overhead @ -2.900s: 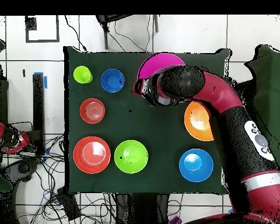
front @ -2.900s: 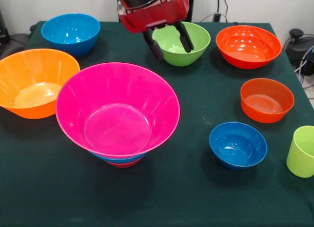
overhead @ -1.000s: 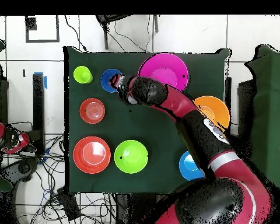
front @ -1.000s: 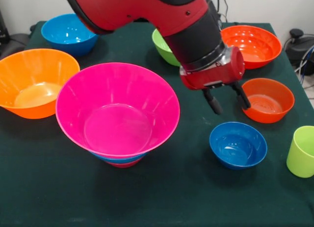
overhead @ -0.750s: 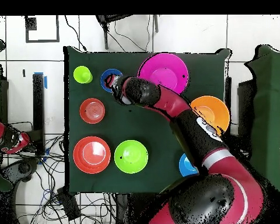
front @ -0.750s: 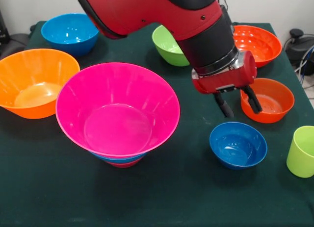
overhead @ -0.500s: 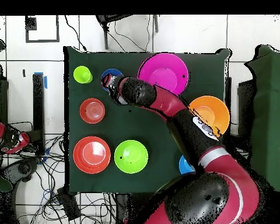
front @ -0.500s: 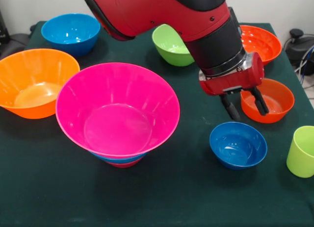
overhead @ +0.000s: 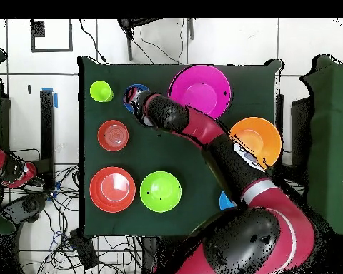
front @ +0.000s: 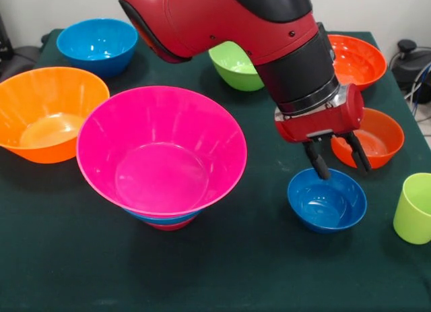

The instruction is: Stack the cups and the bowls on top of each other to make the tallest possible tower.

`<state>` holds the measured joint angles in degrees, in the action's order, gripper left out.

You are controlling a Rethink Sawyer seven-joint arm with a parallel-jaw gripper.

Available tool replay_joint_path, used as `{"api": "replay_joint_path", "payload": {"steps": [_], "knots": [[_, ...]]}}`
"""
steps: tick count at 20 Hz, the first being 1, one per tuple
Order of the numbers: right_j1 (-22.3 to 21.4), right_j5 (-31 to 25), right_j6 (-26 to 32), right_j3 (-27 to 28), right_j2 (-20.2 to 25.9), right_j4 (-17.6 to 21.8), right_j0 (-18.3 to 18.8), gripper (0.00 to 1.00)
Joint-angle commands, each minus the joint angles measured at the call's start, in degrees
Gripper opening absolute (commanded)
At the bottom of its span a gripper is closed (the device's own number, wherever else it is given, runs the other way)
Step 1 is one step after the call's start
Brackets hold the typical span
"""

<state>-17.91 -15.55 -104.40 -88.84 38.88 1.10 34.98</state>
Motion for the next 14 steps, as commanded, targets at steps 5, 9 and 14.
{"api": "replay_joint_path", "payload": {"steps": [5, 9, 14], "knots": [[2.84, 2.76, -7.04, 0.57, 3.80, -2.11, 1.87, 1.00], [3.58, 2.70, -6.57, 1.19, 4.64, -1.92, 2.47, 1.00], [3.99, 2.72, -6.53, 1.30, 5.18, -1.61, 2.98, 1.00]]}}
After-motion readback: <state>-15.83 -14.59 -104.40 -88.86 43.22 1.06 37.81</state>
